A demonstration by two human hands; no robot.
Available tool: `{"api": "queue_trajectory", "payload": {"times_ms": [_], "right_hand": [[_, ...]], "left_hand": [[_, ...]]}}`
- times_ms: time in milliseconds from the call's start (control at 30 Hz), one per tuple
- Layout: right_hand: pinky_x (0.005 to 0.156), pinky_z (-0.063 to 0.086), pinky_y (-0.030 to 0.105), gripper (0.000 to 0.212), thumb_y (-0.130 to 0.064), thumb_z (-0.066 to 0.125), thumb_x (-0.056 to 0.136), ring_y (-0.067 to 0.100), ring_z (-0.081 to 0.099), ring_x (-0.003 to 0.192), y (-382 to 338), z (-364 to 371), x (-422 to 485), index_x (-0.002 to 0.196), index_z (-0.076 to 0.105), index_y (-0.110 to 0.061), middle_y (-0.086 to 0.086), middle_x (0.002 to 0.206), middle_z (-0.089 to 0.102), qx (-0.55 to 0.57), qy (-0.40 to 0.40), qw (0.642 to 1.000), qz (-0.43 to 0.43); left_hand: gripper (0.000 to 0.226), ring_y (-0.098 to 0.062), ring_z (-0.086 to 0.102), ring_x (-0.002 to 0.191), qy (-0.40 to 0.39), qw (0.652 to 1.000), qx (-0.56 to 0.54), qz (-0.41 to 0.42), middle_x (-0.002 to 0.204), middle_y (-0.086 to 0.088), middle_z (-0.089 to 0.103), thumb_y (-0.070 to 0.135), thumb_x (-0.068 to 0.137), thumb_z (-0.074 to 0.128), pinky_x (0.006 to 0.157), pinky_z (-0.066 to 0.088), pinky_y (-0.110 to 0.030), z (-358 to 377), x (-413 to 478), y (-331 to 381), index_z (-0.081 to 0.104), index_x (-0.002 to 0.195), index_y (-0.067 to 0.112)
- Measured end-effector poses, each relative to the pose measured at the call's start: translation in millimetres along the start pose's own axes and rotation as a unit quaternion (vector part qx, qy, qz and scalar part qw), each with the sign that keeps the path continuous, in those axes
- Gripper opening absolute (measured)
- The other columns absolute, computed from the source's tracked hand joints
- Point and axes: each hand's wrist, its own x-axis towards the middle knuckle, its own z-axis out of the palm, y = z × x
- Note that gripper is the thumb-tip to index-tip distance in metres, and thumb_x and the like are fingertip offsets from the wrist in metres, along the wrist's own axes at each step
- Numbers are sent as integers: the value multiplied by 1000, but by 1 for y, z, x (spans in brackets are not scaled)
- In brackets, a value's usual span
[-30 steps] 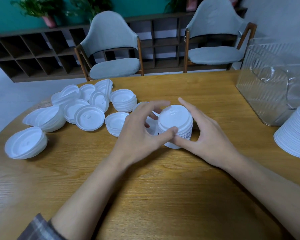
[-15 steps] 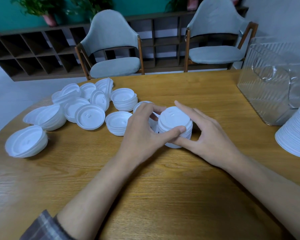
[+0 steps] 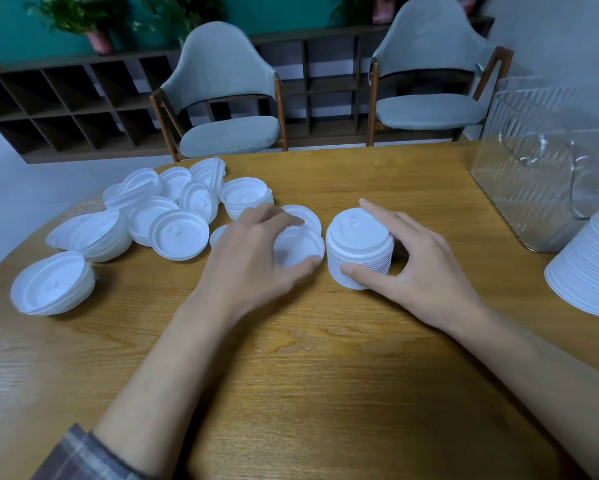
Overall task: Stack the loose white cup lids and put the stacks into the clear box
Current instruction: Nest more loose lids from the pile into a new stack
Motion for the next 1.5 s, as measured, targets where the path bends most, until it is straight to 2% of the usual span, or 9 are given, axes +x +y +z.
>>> {"api": "queue_trajectory", "payload": {"times_ms": [333,500,600,733,867,933,1067,1200,1500], "right_hand": [[98,28,0,88,-53,85,77,-15,46,124,0,-1,1,155,47,-36,-24,132,57,1,-1,1000,-3],[97,29,0,88,-54,83,78,-13,47,123,1,-1,0,155,45,-38,-24,130,56,2,-5,1000,2],[99,28,-1,89,-57,81,78,-13,44,127,0,-1,0,156,43,-38,-26,137,53,2,-8,1000,0],[101,28,0,88,-62,77,78,-13,43,130,-4,0,-1,155,46,-35,-27,141,50,9,-11,1000,-10],[100,30,2,85,-61,76,79,-8,48,129,-6,2,-1,154,49,-32,-24,137,53,23,-16,1000,-13],[100,31,3,85,-60,76,79,-7,49,129,-7,2,-2,154,48,-32,-23,137,54,23,-18,999,-18],[105,35,8,89,-54,80,81,-8,48,132,-7,3,-2,158,39,-38,-25,143,53,29,-23,999,-16],[110,40,21,90,-54,80,82,-7,45,136,-7,2,-2,158,34,-42,-26,148,49,35,-27,999,-8],[99,30,-1,90,-67,71,78,-17,41,130,-10,3,-3,157,38,-38,-25,144,50,27,-28,999,-13]], "left_hand": [[77,-9,55,128,-50,998,25,2,135,16,64,68,73,82,95,46,-28,3,-2,6,65,138,32],[66,-6,62,112,45,995,-88,-29,122,15,65,58,76,81,91,55,-34,3,0,7,63,136,35],[61,-1,63,113,79,965,-240,-62,124,14,59,42,81,87,88,56,-22,0,0,17,63,137,36],[47,-12,68,118,97,912,-390,-81,131,7,65,31,86,87,96,58,-30,-4,-2,28,67,129,29],[51,-14,76,96,115,857,-496,-77,115,7,73,23,84,79,78,56,-19,-8,-2,39,61,128,5],[51,-15,76,99,107,847,-516,-67,116,5,72,23,85,76,79,55,-18,-6,-3,41,60,128,1],[48,-14,72,116,42,862,-500,-71,121,2,75,25,85,79,93,56,-23,3,-4,39,64,127,8],[40,-6,67,122,-17,907,-416,-61,122,9,75,15,90,83,106,54,-32,11,-4,34,67,126,18],[55,-3,60,125,-3,935,-350,-57,129,16,67,41,81,85,107,51,-36,17,-8,41,65,131,30]]}}
